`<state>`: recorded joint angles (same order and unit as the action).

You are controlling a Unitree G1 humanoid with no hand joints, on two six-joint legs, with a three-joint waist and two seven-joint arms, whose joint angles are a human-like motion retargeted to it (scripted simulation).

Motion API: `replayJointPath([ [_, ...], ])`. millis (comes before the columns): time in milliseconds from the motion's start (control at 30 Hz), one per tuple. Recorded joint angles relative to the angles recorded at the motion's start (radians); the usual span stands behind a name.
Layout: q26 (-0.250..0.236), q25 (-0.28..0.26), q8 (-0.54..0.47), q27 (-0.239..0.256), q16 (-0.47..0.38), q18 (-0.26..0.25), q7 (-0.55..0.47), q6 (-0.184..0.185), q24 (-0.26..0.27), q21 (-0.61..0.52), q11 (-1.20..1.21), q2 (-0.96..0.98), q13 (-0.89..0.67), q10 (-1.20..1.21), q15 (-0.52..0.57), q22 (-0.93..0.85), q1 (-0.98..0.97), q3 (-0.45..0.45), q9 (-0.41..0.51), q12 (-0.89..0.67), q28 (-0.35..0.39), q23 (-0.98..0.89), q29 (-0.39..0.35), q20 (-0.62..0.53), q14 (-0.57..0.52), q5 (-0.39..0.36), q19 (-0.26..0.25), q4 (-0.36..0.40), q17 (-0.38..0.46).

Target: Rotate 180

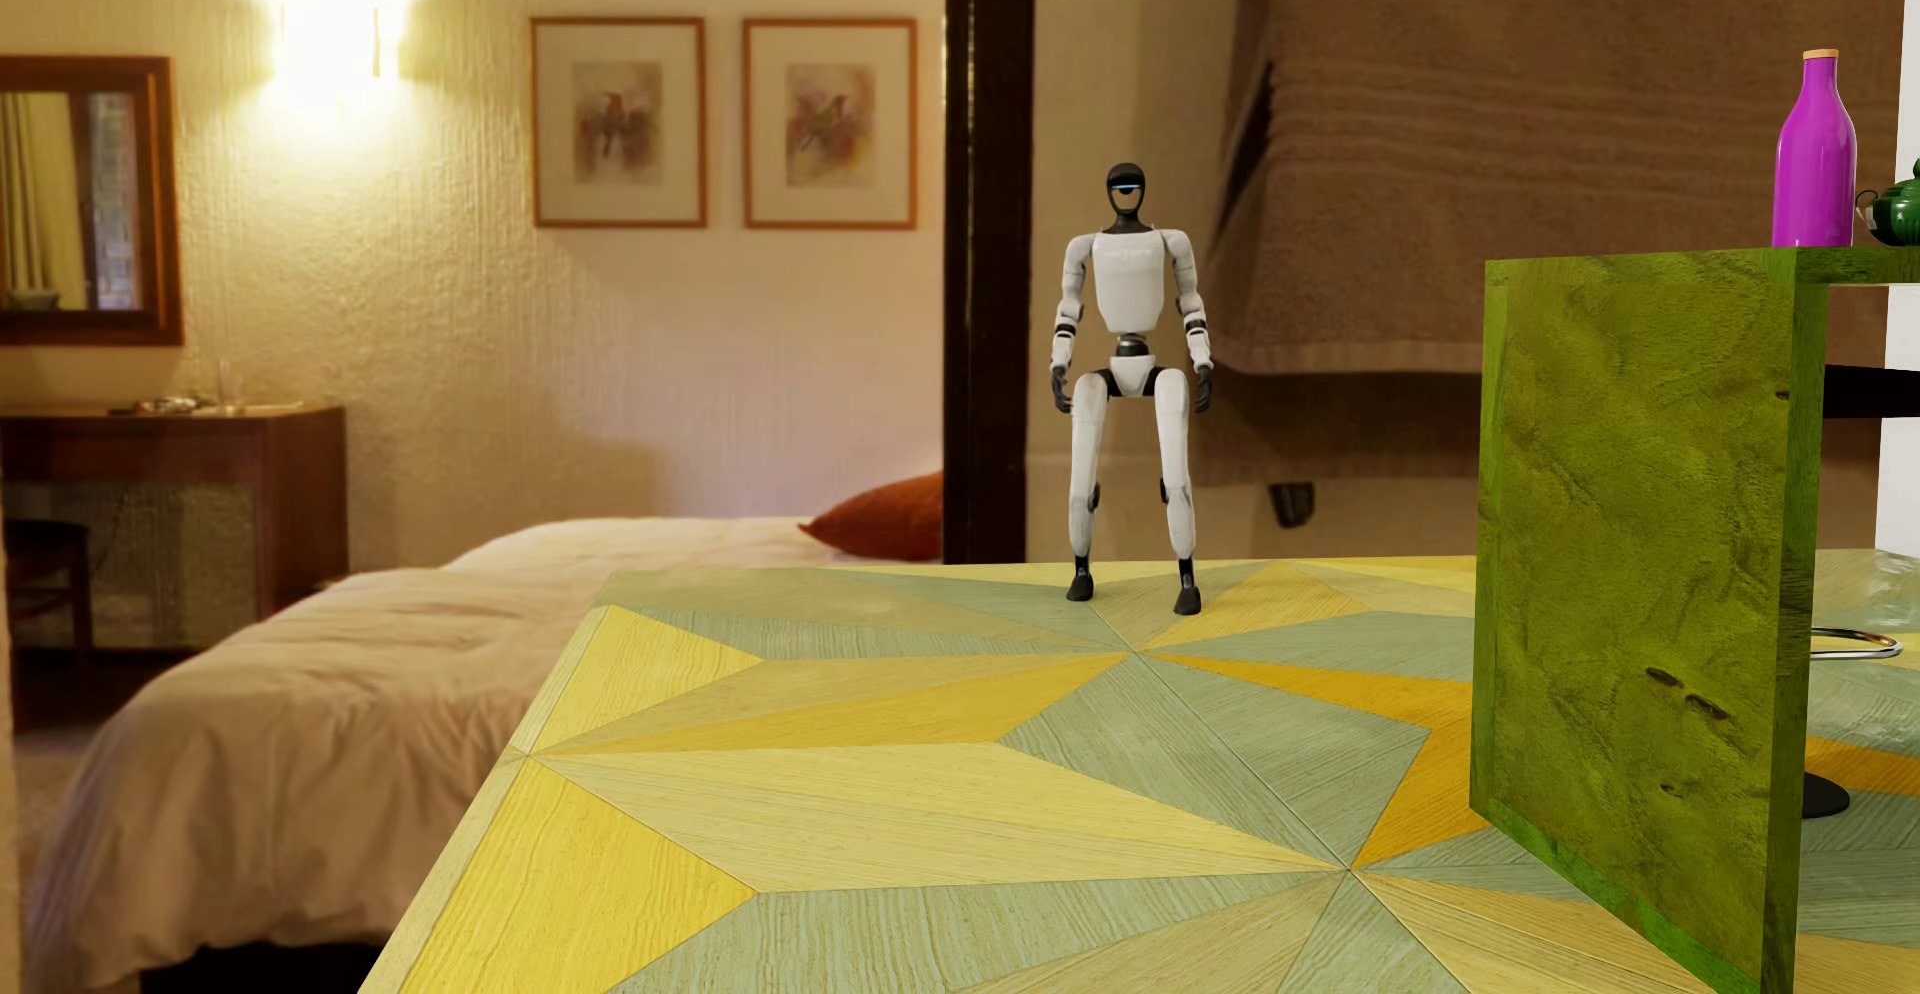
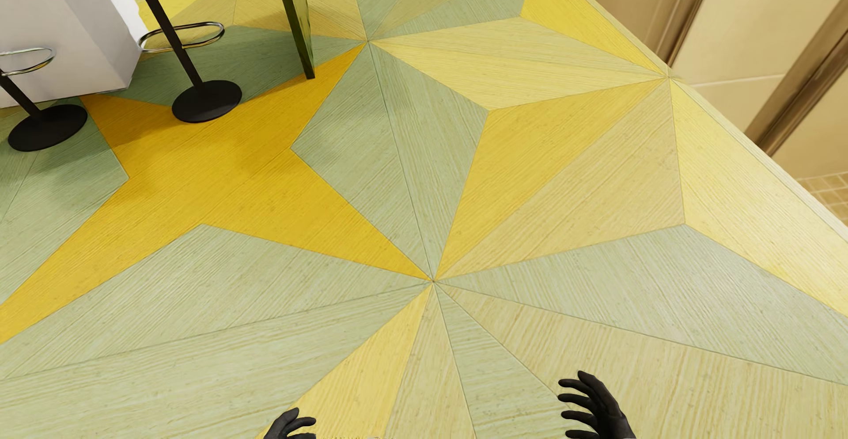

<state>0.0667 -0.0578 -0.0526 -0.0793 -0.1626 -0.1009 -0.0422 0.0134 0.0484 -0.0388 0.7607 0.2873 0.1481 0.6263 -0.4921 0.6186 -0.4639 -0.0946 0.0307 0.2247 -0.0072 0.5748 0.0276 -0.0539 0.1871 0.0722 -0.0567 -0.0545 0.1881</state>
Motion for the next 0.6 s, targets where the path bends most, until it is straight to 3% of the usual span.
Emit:
replayJointPath([
  [67,-0.026,0.032,0.004,-0.007,-0.002,0.020,-0.001,-0.011,0.011,0.004,-0.037,-0.024,0.008,-0.028,0.016,0.006,0.022,-0.017,0.006,0.008,0.000,0.001,-0.005,0.013,-0.001,-0.003,0.006,-0.002,0.001],
  [133,-0.011,0.038,0.006,-0.004,0.001,0.040,-0.001,-0.011,-0.010,0.005,-0.050,-0.022,0.005,-0.027,0.028,0.011,0.013,-0.031,-0.004,-0.008,-0.002,0.004,-0.016,0.026,0.019,-0.002,0.006,-0.001,-0.001],
  [200,0.016,0.054,0.007,0.008,0.009,0.021,-0.013,-0.010,-0.041,-0.013,-0.042,-0.018,0.000,-0.035,0.024,0.020,0.015,-0.016,-0.012,0.004,-0.014,-0.001,-0.013,0.032,-0.004,-0.001,0.005,0.006,0.006],
  [267,0.037,0.083,0.002,0.016,0.008,-0.001,-0.005,-0.022,-0.033,-0.002,-0.039,-0.016,0.013,-0.052,0.021,0.019,0.025,-0.049,-0.018,0.012,-0.031,0.013,0.004,-0.016,-0.001,0.006,0.006,0.010,-0.011],
  [367,0.059,0.079,0.005,0.022,0.012,0.145,0.011,0.016,-0.036,0.026,-0.063,-0.035,-0.016,0.039,0.028,0.008,-0.004,-0.035,-0.013,0.025,-0.067,0.026,0.057,0.038,0.118,-0.007,0.004,-0.008,0.041],
  [433,0.050,0.078,0.006,0.020,0.005,-0.004,-0.002,0.018,-0.067,-0.013,-0.014,-0.013,0.005,0.021,-0.003,0.016,-0.005,-0.007,-0.007,-0.011,-0.057,0.014,0.048,0.016,0.013,-0.013,0.006,-0.018,-0.004],
  [567,0.011,0.071,0.009,-0.007,0.020,-0.003,-0.004,0.007,-0.037,-0.008,-0.017,-0.022,-0.016,0.001,0.004,-0.004,0.010,-0.017,0.031,-0.014,-0.042,-0.015,0.051,0.004,0.006,-0.006,0.003,-0.010,-0.002],
  [600,0.003,0.078,0.011,0.006,0.018,-0.005,-0.005,-0.002,-0.037,-0.006,-0.016,-0.020,-0.018,0.007,-0.007,0.002,0.003,-0.026,0.030,0.000,-0.037,-0.012,0.043,0.007,0.010,-0.004,0.005,-0.008,-0.010],
])
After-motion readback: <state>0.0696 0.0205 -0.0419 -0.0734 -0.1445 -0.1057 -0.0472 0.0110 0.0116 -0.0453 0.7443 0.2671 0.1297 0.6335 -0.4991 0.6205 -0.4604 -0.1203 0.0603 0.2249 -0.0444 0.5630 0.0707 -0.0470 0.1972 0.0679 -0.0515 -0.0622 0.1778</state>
